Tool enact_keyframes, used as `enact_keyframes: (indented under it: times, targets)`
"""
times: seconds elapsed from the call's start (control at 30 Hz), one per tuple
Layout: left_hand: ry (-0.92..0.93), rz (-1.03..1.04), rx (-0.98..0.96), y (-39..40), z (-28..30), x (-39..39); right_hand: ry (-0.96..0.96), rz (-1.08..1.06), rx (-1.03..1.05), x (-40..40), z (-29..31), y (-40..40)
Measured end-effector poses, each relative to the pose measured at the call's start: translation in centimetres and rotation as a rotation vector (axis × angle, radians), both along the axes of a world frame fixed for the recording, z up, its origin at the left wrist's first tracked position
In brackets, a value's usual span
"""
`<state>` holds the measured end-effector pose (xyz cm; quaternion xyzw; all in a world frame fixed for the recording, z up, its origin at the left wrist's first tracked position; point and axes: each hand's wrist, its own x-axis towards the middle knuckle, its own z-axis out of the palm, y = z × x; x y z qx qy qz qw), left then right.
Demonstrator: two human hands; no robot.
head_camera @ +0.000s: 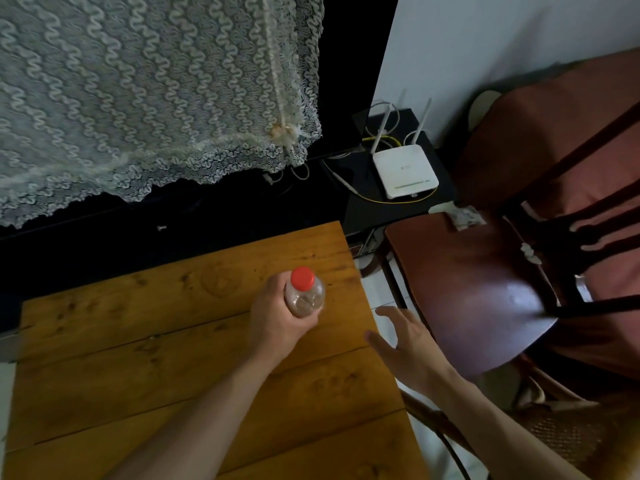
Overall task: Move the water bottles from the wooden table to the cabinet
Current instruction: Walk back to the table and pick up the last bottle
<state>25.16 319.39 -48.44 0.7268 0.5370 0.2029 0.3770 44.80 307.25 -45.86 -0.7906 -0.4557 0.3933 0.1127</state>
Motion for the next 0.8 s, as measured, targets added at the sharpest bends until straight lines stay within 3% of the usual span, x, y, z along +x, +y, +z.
enact_keyframes:
  times: [0.4,0.8]
  targets:
    - [-0.075,0.027,0.015,-1.7,8.6,-3.1,0.049,-0.032,0.093,-1.0,5.9,-0.2]
    - [-0.193,0.083,0.191,-4.1,24.1,-6.4,0.081,0.009,0.275,-2.4,17.9,-1.6]
